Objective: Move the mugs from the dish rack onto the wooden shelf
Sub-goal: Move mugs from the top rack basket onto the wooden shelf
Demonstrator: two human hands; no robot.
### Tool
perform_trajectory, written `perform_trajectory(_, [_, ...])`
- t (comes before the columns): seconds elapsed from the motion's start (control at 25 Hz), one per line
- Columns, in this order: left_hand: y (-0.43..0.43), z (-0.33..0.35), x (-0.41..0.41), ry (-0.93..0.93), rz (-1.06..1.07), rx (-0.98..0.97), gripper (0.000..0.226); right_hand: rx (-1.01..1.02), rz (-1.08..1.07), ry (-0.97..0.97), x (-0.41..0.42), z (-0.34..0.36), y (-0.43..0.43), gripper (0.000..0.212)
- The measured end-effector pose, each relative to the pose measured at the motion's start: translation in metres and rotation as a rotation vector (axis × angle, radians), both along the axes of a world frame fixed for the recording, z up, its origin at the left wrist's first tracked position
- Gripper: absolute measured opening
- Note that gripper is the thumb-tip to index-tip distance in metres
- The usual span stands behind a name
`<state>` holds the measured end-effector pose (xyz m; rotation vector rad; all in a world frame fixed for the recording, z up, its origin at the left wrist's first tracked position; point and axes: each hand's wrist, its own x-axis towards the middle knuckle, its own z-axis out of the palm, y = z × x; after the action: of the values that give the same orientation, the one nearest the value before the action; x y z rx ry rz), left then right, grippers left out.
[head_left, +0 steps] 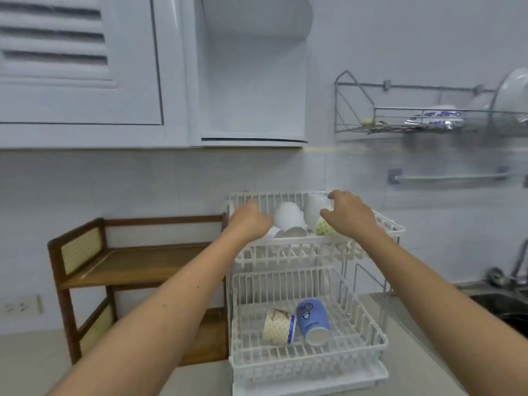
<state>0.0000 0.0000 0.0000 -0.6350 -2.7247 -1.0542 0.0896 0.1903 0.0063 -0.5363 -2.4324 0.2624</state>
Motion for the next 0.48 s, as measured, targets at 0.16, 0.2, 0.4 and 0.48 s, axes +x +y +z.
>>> perform_trajectory(0.16, [0.028, -0.008, -0.022, -0.109, 0.189, -0.318, 0.078, -0.027, -0.120, -0.449, -0.023, -0.008, 0.040, 0.079])
perform_trajectory(0.2, [0.036, -0.011, -0.029, -0.123, 0.205, -0.366, 0.084, -0.017, -0.115, -0.500, -0.032, -0.012, 0.048, 0.087])
perform_trajectory(0.4, [0.052, -0.018, -0.034, -0.259, 0.250, -0.412, 0.100, 0.037, -0.049, -0.519, -0.053, -0.024, 0.067, 0.109])
perform_trajectory(0.48, [0.053, -0.016, -0.034, -0.337, 0.247, -0.319, 0.102, 0.030, -0.021, -0.494, -0.058, -0.026, 0.073, 0.110])
